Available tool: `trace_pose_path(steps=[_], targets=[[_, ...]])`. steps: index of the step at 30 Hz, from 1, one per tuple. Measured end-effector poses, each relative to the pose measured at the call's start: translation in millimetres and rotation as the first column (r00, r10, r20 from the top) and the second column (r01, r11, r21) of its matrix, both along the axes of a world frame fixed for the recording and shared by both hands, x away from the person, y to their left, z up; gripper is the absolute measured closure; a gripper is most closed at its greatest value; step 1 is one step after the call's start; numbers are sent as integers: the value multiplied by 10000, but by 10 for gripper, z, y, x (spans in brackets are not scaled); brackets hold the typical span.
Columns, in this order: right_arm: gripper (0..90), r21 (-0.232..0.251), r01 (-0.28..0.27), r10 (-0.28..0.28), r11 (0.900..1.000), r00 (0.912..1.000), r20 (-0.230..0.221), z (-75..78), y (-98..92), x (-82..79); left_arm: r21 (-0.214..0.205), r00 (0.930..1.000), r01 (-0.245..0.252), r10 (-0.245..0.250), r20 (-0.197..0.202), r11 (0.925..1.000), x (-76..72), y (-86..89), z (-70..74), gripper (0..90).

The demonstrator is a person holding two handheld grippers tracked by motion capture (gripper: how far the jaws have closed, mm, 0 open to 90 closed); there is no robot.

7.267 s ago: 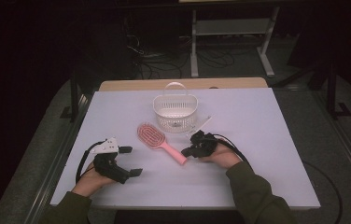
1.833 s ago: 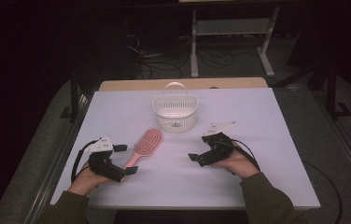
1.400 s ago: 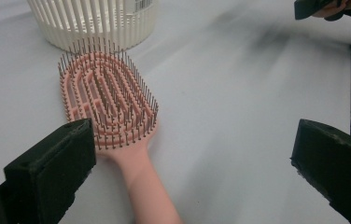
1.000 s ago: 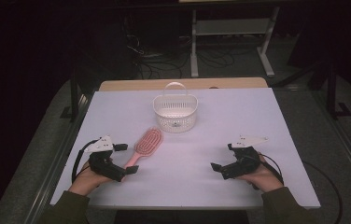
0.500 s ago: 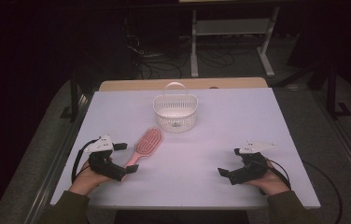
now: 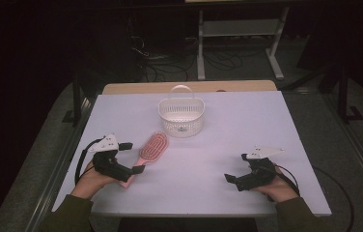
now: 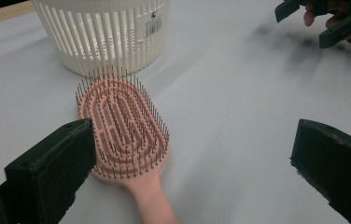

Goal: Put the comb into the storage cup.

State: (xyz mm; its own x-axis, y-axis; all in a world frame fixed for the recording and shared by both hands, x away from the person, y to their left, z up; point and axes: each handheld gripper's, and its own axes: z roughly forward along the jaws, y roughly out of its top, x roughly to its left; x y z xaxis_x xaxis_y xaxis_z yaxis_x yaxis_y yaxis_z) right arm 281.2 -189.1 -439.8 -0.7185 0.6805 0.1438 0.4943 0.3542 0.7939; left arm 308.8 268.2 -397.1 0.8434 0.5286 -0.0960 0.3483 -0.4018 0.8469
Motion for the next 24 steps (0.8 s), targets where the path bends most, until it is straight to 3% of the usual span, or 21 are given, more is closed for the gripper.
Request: trace_pose_path(steps=[24], targets=[[0,29,0,0,10000,10000,7,3,4,12,-280,9996,-233,238,182,9993,279,-194,149,0]])
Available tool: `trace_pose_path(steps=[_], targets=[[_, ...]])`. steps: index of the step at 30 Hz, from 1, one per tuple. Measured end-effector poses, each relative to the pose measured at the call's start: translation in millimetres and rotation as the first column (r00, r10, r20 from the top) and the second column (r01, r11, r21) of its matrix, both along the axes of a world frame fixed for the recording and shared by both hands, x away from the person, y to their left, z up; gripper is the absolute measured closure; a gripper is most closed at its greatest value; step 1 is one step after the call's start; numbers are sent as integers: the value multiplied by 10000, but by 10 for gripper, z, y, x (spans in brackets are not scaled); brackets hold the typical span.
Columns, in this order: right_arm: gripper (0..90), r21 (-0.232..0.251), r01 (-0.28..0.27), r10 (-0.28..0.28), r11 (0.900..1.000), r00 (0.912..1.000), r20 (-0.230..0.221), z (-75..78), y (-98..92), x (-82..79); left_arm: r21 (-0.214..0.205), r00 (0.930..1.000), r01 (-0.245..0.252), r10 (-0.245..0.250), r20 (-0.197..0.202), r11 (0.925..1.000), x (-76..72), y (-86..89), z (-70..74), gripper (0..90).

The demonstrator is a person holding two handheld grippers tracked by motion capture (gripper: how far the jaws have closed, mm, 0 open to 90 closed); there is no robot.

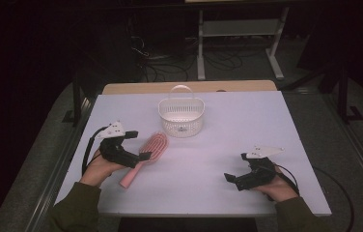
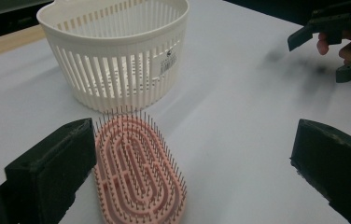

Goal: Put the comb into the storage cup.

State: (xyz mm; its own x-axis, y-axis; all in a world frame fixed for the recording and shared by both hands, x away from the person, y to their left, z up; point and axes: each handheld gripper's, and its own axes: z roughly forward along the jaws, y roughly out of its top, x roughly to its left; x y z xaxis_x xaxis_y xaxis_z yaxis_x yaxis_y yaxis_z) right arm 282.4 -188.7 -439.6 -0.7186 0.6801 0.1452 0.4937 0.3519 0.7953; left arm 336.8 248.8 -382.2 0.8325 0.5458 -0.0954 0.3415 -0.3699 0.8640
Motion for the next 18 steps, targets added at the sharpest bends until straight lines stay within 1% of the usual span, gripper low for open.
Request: trace_pose_path(steps=[11,14,15,16,18], targets=[[0,48,-47,47,10000,10000,13,6,-1,-3,-135,10000,-29,29,9,9999,122,-90,32,0],[0,42,-45,45,10000,10000,31,8,-1,-4,-302,9999,-147,148,50,9994,141,-94,19,0],[0,42,-49,49,10000,10000,37,10,1,-4,-267,9998,-175,175,-1,9995,149,-100,10,0],[0,59,-53,53,10000,10000,34,11,4,-6,-141,9998,-200,201,15,9997,155,-105,3,0],[0,30,-84,83,10000,9999,70,13,10,-8,-97,9995,-304,304,-25,9995,163,-103,-8,0]])
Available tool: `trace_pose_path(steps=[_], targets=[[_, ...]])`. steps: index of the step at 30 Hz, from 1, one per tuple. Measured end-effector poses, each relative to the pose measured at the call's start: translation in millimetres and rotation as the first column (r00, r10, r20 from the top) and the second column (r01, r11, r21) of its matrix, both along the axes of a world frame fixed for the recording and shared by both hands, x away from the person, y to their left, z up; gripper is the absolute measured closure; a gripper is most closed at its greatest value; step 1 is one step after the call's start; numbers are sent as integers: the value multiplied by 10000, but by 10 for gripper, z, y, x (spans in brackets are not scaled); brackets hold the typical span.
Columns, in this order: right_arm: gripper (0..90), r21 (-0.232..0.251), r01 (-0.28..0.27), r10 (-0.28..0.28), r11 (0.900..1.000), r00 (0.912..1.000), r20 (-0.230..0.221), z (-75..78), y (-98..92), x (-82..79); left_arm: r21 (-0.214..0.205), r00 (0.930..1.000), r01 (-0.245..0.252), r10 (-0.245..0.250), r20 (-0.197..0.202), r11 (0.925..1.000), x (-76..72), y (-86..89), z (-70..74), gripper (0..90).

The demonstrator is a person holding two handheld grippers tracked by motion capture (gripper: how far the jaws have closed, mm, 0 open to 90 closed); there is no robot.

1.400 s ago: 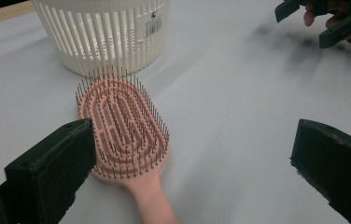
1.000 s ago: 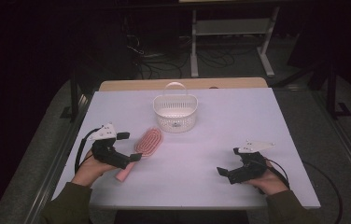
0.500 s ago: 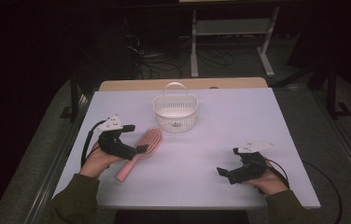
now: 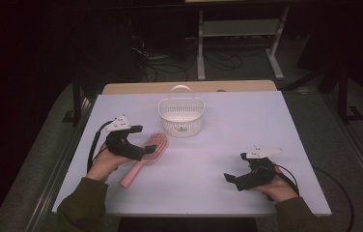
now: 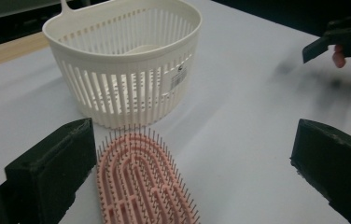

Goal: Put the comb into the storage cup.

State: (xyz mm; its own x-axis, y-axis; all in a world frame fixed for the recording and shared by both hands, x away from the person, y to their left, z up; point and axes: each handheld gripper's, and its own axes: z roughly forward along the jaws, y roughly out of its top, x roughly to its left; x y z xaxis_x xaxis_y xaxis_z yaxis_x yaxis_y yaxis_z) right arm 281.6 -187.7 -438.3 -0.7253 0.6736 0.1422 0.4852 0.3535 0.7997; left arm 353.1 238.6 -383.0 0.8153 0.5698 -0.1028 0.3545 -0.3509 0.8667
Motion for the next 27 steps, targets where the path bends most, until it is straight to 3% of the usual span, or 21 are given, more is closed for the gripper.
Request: trace_pose_path(steps=[2,11,27], targets=[[0,11,-4,4,10000,10000,5,1,1,-2,-81,10000,-66,66,-53,9999,4,7,-7,0],[0,-6,19,-19,10000,10000,43,9,-7,-3,268,9977,-653,658,-174,9975,-5,56,-31,0],[0,-55,10,-10,10000,10000,50,7,-8,-5,896,9958,-815,848,-339,9926,-61,86,-78,2]])
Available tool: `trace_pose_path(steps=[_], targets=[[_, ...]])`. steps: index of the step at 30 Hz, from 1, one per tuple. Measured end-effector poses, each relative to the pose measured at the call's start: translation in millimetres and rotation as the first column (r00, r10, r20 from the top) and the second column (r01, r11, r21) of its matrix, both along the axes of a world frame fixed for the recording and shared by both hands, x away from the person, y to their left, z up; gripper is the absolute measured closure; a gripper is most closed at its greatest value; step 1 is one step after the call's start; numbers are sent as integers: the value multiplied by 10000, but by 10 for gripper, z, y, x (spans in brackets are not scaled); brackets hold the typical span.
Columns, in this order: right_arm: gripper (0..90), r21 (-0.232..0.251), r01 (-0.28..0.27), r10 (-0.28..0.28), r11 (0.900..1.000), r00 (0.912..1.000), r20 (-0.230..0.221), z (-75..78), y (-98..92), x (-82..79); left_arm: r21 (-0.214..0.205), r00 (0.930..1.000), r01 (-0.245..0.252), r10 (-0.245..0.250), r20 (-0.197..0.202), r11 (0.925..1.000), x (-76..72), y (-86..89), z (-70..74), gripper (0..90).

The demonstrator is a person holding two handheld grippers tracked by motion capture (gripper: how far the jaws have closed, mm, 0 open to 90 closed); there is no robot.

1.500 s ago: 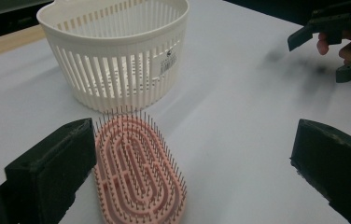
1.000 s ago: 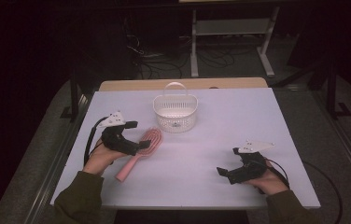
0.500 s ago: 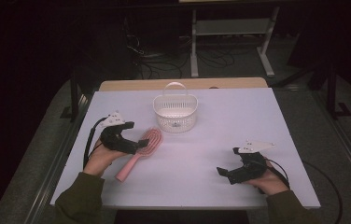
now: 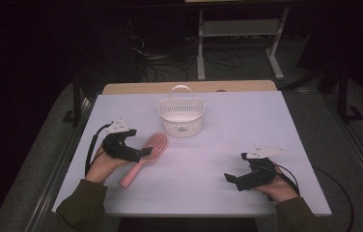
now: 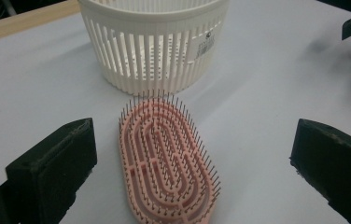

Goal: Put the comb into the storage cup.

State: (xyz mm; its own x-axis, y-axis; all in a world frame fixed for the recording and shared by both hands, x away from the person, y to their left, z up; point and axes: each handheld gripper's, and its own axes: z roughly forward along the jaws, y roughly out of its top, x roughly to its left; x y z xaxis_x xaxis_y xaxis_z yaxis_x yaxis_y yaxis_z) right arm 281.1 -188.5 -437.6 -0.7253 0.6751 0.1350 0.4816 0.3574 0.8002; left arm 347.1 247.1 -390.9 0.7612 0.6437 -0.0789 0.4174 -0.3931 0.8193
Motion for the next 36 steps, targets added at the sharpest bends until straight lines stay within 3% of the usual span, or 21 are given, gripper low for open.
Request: trace_pose_path(steps=[24,36], targets=[[0,19,17,-17,10000,10000,19,2,-12,0,586,9992,197,-177,-357,9981,-176,92,-162,3],[0,22,20,-20,10000,10000,-10,3,-11,4,945,9984,-28,81,-556,9955,-214,86,-235,3]])
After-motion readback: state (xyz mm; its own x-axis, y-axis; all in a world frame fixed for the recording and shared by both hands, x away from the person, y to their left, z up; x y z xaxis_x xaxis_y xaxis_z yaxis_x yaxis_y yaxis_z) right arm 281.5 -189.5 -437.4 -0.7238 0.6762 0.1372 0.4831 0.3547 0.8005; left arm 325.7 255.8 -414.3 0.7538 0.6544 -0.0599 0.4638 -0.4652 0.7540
